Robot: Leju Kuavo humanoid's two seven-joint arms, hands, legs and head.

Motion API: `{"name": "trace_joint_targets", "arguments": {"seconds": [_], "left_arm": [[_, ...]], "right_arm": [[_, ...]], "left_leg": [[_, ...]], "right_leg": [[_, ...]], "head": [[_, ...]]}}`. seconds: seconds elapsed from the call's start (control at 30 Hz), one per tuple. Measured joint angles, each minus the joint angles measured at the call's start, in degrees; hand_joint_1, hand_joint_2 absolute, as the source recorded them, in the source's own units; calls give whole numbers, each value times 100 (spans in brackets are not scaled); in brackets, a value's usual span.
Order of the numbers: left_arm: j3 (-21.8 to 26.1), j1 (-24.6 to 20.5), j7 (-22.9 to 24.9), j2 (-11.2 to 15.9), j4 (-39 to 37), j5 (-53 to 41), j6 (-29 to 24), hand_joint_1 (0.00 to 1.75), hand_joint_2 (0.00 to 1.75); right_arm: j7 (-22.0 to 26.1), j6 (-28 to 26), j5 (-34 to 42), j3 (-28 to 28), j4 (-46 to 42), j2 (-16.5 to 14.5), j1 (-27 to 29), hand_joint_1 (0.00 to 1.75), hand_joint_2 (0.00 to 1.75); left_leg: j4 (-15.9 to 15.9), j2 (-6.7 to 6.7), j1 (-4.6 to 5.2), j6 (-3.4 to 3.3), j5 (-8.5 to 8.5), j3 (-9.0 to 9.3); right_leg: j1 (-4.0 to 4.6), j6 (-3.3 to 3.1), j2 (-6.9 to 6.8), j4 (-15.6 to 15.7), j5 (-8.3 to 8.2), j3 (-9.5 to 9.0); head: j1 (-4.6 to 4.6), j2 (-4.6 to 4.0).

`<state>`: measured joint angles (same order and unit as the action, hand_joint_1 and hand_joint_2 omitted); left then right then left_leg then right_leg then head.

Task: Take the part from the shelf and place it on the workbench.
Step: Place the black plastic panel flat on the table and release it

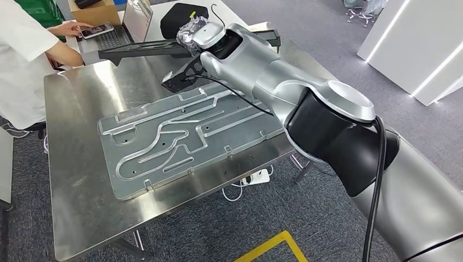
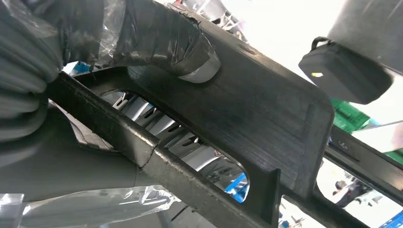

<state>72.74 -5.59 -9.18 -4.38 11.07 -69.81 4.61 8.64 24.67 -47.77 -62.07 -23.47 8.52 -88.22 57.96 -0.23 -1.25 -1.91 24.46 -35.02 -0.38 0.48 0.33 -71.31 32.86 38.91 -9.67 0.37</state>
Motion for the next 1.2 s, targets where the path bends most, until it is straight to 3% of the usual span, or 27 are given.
{"name": "trace_joint_targets", "arguments": {"seconds": [0.03,0.07,0.1,0.17,0.2,0.23,0.3,0.4,0.47,0.53,0.57,0.6,0.67,0.7,0.73,0.8,0.93,1.0,1.13,1.2], "left_arm": [[0,-3,0,0,-1,0,0,0,175],[0,0,0,-1,-1,0,1,0,175],[0,6,0,-1,-1,0,1,0,175],[0,17,0,-2,-1,0,0,0,175],[0,15,0,-1,-1,0,0,0,175],[1,10,0,1,-1,0,-1,0,175],[1,-3,0,2,-1,-1,0,0,175],[0,-19,0,7,-1,-3,1,0,175],[0,-24,0,19,-1,-4,-1,0,175],[0,-18,1,29,-1,-5,-2,0,175],[0,-14,3,31,-1,-4,-4,0,175],[0,-11,5,33,-1,-3,-8,0,175],[1,-10,9,49,-1,2,-25,0,175],[1,-10,9,60,-1,3,-37,0,175],[2,-15,9,69,-1,5,-48,0,175],[5,-20,-8,76,-1,13,-56,0,175],[19,-26,-127,75,-1,50,-17,0,175],[28,-34,-170,75,-1,71,3,0,175],[35,-38,-233,75,-1,87,75,0,0],[43,-42,-271,74,-1,114,95,0,0]], "right_arm": [[1,-1,14,-1,0,17,33,175,175],[2,-2,24,-2,0,33,65,175,175],[2,-2,29,-3,0,46,86,175,175],[2,-6,40,-6,-2,66,93,175,175],[2,-11,50,-7,-4,75,89,175,175],[3,-19,66,-7,-7,84,87,175,175],[9,-49,113,-7,-15,100,112,175,175],[22,-153,174,-7,-40,134,244,175,175],[27,-241,185,-8,-52,155,363,175,175],[26,-302,195,-9,-52,165,514,175,175],[25,-321,205,-11,-52,165,603,175,175],[25,-336,218,-13,-52,166,683,175,175],[22,-357,235,-18,-52,170,795,175,175],[18,-372,238,-20,-52,176,817,175,175],[13,-385,239,-21,-53,186,827,175,175],[5,-404,239,-25,-54,222,843,175,175],[-7,-404,242,-35,-58,286,866,0,0],[-7,-403,242,-38,-63,315,853,0,0],[-9,-393,242,-42,-74,355,817,0,0],[-15,-387,250,-42,-74,371,791,0,0]], "left_leg": [[4,-6,0,-4,37,40],[12,-15,-1,-3,79,87],[21,-23,-1,3,126,141],[27,-31,1,28,224,262],[26,-32,7,47,263,303],[21,-34,11,71,290,324],[-2,-32,16,129,314,331],[126,-8,9,209,425,302],[716,3,2,235,646,2],[1458,3,0,256,835,-482],[1620,3,-1,265,788,-647],[1571,4,-2,269,627,-708],[900,8,-3,256,90,-539],[552,9,6,245,-89,-405],[292,9,14,225,-179,-301],[124,-3,21,211,-164,-231],[95,-24,24,204,-158,-241],[95,-35,24,188,-147,-241],[96,-36,29,165,-134,-239],[97,-34,33,156,-137,-239]], "right_leg": [[-18,18,-2,-287,25,214],[-32,26,-3,-381,-65,347],[-41,24,-3,-239,-281,366],[-38,-10,-5,493,-840,155],[-16,-31,-6,823,-1021,28],[6,-55,-8,1054,-1079,-75],[46,-97,-3,1198,-1008,-156],[3,-178,-1,1345,-950,-303],[-7,-238,-14,1394,-912,-403],[-2,-272,-13,1389,-860,-463],[0,-274,-7,1383,-827,-500],[1,-268,1,1372,-788,-542],[-2,-237,8,1326,-684,-626],[9,-210,11,1289,-633,-643],[19,-180,14,1254,-593,-639],[47,-157,16,1206,-562,-604],[49,-193,-9,1255,-578,-612],[51,-192,-22,1286,-574,-632],[51,-186,-27,1312,-576,-646],[49,-172,-26,1317,-583,-646]], "head": [[-1,0],[-1,0],[-1,0],[1,0],[0,0],[0,0],[-2,1],[1,1],[2,1],[2,0],[2,0],[2,0],[2,0],[2,0],[2,0],[2,0],[2,0],[2,0],[1,0],[1,0]]}}
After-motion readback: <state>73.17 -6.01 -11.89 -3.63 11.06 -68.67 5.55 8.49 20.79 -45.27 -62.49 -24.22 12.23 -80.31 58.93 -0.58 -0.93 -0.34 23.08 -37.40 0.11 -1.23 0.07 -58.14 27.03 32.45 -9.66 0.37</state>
